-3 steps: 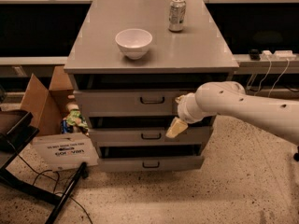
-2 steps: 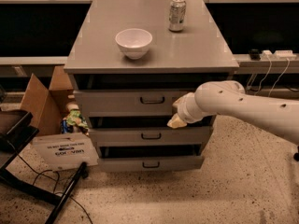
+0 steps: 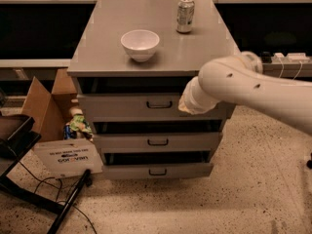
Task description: Close top drawer
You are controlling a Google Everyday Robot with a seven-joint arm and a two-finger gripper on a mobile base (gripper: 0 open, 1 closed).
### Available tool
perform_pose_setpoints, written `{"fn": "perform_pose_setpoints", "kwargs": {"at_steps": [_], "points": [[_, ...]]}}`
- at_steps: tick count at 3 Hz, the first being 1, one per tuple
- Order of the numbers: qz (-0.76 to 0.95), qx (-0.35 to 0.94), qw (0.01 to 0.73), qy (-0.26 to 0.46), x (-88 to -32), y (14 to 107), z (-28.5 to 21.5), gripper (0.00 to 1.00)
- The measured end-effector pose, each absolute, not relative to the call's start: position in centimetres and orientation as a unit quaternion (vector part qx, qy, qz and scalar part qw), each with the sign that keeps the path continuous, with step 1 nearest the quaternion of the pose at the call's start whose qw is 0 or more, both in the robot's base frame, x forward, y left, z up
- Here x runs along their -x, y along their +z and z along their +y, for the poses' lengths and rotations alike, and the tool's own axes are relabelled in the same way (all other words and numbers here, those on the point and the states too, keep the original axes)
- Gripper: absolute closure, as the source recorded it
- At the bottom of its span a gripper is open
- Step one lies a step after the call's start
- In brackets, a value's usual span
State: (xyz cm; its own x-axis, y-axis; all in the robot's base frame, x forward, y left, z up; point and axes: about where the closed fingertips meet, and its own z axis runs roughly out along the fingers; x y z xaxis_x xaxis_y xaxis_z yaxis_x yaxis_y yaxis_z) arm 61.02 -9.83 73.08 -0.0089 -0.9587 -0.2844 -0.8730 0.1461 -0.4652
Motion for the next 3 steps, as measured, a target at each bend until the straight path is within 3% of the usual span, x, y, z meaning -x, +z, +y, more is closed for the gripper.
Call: {"fn": "perform_pose_setpoints", "kwargs": {"at_steps": [1, 2, 3], "points": [[0.682, 0.668, 0.269, -0.124, -61.1, 82.9, -9.0, 1.0], [0.685, 0.663, 0.262, -0.15, -62.0, 92.8, -9.8, 0.96], [0.698, 0.68, 0.191, -0.119, -59.3, 91.6, -12.7, 0.73]]}}
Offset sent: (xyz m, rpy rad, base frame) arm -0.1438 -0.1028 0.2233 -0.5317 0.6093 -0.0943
